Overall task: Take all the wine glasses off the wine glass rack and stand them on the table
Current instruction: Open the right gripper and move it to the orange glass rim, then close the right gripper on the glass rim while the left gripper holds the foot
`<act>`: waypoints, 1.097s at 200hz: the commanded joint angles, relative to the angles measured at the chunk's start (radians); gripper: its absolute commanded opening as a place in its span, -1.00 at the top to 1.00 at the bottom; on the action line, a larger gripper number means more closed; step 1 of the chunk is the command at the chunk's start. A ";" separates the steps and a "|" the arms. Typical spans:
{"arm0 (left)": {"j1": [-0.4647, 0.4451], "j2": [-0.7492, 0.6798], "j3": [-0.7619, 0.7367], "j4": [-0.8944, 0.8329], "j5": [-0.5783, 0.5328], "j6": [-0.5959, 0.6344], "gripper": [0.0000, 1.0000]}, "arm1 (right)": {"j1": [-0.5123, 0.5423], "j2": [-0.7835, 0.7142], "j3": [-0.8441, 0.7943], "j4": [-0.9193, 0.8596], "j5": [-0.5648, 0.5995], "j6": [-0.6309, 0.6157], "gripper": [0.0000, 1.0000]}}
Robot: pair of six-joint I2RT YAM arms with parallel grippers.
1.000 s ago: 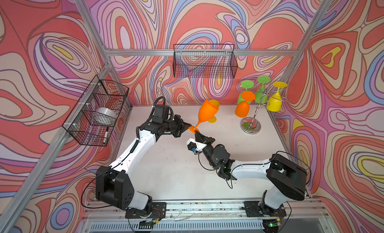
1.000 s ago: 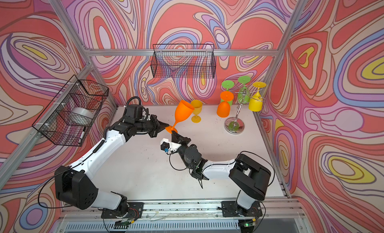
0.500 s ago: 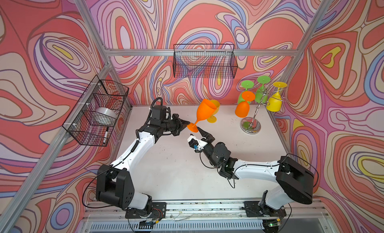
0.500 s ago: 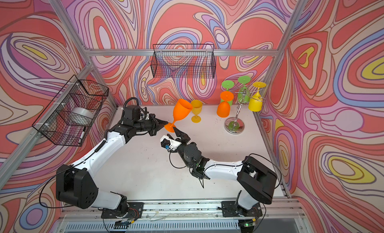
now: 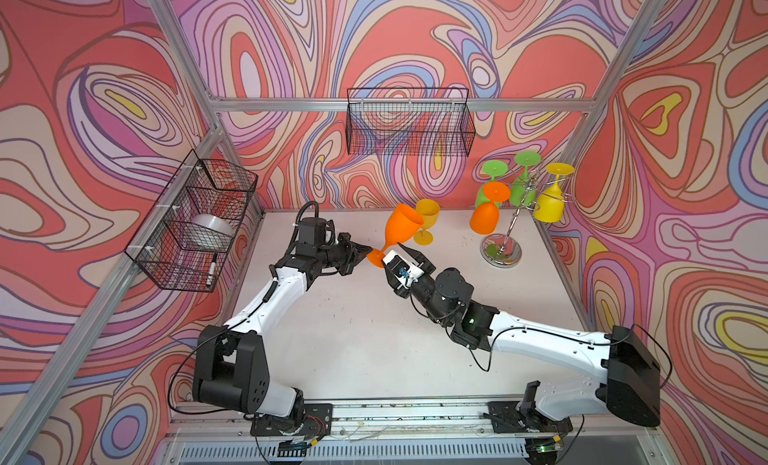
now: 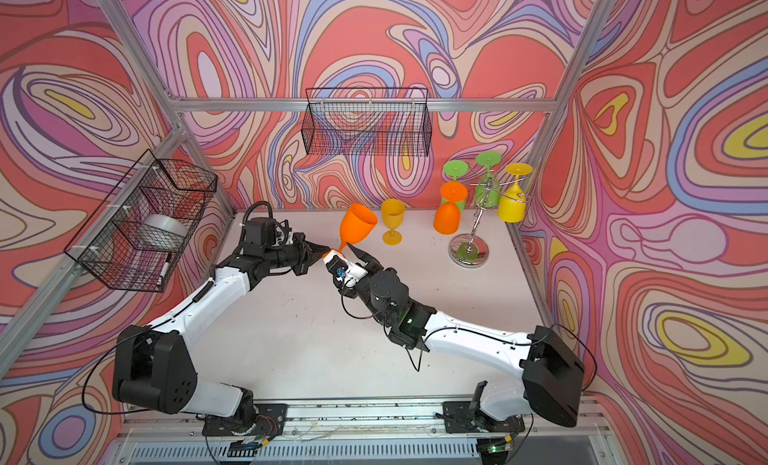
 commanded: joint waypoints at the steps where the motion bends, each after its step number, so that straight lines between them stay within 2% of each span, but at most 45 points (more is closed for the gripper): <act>1: 0.024 -0.018 -0.036 0.048 0.002 0.062 1.00 | 0.004 -0.030 0.072 -0.216 -0.051 0.139 -0.17; 34: 0.043 -0.034 -0.068 0.022 -0.032 0.161 1.00 | -0.007 -0.014 0.207 -0.400 -0.074 0.254 -0.14; 52: 0.050 -0.037 -0.080 0.021 -0.037 0.204 1.00 | -0.038 -0.002 0.270 -0.489 -0.136 0.344 -0.11; 85: 0.060 -0.058 -0.089 0.004 -0.053 0.277 1.00 | -0.182 -0.008 0.345 -0.597 -0.362 0.551 -0.03; 104: 0.064 -0.073 -0.079 -0.032 -0.075 0.324 1.00 | -0.250 0.001 0.393 -0.657 -0.479 0.629 -0.01; 153: 0.069 -0.094 -0.035 -0.113 -0.128 0.425 1.00 | -0.288 0.055 0.497 -0.817 -0.640 0.694 0.12; 219: 0.079 -0.117 -0.049 -0.078 -0.105 0.398 1.00 | -0.290 0.110 0.528 -0.809 -0.687 0.763 0.31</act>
